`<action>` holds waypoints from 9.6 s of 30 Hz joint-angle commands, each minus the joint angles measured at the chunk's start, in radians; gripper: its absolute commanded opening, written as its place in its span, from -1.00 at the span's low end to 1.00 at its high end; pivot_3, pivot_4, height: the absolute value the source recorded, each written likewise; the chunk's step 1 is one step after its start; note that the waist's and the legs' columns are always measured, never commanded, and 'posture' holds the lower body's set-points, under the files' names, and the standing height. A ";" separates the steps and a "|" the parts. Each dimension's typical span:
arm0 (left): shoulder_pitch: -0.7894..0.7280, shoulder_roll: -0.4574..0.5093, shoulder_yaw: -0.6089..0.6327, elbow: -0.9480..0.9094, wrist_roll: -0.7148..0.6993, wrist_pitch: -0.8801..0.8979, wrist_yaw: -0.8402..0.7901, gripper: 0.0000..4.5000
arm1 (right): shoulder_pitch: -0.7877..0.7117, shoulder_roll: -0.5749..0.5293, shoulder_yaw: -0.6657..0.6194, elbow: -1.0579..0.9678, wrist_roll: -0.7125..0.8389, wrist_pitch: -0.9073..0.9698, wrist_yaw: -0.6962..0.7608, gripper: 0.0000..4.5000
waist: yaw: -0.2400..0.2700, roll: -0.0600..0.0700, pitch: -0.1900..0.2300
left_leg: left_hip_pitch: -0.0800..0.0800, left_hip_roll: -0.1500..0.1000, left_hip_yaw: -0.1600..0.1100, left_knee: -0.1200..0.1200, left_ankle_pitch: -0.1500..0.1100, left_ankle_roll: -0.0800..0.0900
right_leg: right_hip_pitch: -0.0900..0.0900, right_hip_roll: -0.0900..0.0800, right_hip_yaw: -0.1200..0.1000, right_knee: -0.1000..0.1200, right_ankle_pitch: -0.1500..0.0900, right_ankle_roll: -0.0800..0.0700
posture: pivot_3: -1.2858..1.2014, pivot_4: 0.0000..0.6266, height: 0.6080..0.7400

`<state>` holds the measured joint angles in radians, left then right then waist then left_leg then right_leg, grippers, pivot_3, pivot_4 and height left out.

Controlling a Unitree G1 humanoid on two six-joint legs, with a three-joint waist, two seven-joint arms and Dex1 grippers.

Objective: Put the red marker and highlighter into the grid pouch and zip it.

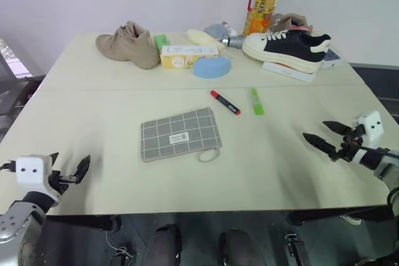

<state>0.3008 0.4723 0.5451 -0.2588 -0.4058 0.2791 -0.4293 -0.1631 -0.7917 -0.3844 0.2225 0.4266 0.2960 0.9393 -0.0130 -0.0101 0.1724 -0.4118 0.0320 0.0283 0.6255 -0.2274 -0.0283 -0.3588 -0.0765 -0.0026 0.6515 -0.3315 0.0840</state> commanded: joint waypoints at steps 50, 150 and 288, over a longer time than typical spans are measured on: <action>-0.346 0.253 -0.483 0.455 0.622 -0.907 -0.073 1.00 | -0.291 0.576 0.637 -0.156 -0.315 0.277 -0.455 -0.99 | -0.005 -0.004 -0.004 | -0.011 -0.001 0.002 0.000 0.001 0.000 | -0.015 -0.003 -0.002 0.005 0.002 -0.002 | 0.03 -0.52 1.00; -0.430 -0.151 -0.577 -0.091 0.388 -0.182 0.066 -1.00 | -0.410 0.303 0.595 -0.640 -0.105 0.527 -0.189 0.79 | 0.001 -0.005 -0.003 | -0.013 0.003 0.002 0.006 0.004 0.003 | -0.016 0.005 -0.002 0.012 0.007 0.007 | 0.03 -0.52 1.00; -0.542 -0.104 -0.630 0.158 0.517 -0.269 0.044 -1.00 | -0.345 0.079 0.503 -0.359 -0.350 0.097 -0.118 -0.61 | -0.002 -0.005 -0.002 | -0.012 0.006 0.004 0.006 0.004 0.002 | -0.017 0.012 -0.001 0.014 0.008 0.006 | 0.03 -0.52 1.00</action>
<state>-0.2341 0.3664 -0.0883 -0.0723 0.1339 0.0355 -0.3742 -0.4913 -0.7159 0.1195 -0.0851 0.0653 0.3844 0.8191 -0.0150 -0.0147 0.1703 -0.4233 0.0383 0.0323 0.6317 -0.2232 -0.0261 -0.3755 -0.0645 -0.0031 0.6655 -0.3239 0.0903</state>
